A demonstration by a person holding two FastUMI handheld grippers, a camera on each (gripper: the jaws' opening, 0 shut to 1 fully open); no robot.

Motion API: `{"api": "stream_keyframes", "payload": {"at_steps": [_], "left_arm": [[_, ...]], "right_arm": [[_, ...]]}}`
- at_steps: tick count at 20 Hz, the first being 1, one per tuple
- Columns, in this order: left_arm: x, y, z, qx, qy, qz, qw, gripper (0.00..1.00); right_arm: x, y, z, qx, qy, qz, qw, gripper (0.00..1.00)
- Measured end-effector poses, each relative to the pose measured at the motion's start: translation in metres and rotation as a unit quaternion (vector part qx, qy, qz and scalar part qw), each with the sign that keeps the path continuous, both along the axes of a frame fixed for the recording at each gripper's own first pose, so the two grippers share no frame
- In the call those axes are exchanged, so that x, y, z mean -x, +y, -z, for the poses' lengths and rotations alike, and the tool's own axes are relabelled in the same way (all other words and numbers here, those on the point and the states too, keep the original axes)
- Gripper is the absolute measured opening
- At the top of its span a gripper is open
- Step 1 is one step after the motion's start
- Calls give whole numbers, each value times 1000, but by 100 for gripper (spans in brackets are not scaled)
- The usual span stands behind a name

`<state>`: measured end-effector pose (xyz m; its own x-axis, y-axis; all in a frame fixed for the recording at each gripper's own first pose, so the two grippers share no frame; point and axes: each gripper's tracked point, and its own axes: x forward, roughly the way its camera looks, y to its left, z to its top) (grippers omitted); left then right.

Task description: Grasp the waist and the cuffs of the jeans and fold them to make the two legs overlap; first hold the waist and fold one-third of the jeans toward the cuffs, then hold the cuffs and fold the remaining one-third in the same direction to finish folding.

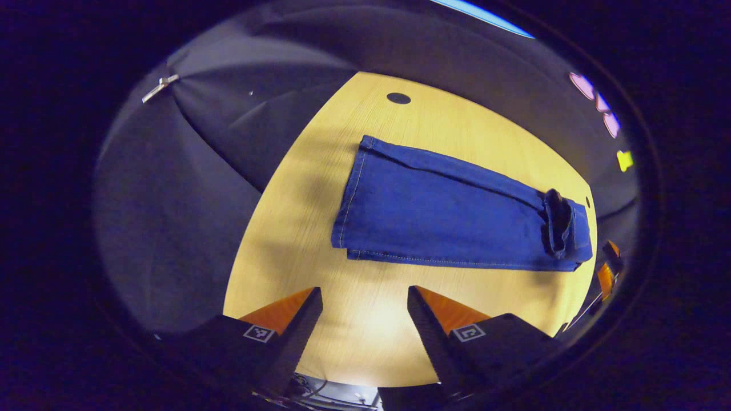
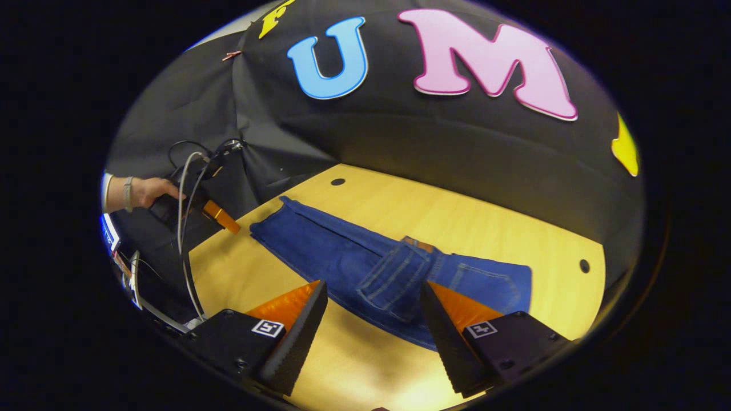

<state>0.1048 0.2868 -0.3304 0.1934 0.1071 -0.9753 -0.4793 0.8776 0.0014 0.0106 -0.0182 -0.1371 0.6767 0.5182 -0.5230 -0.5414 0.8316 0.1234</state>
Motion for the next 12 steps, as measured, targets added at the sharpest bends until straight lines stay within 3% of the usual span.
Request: {"api": "stream_keyframes", "payload": {"at_steps": [3, 4, 6, 8, 12], "left_arm": [[-31, 11, 16, 9, 20, -5, 1000, 96], [-38, 20, 22, -6, 33, 7, 999, 92], [-47, 32, 35, -31, 58, 27, 997, 96], [-51, 26, 47, -20, 75, 28, 997, 92], [-46, 27, 66, -19, 109, 28, 993, 96]], "right_arm": [[20, -40, 2, 5, 8, 39, 999, 99], [27, -54, 6, 7, 14, 53, 998, 99], [39, -77, 17, 10, 29, 79, 996, 99], [46, -96, 27, 15, 40, 102, 994, 99], [50, -120, 26, 14, 44, 132, 990, 99]]}}
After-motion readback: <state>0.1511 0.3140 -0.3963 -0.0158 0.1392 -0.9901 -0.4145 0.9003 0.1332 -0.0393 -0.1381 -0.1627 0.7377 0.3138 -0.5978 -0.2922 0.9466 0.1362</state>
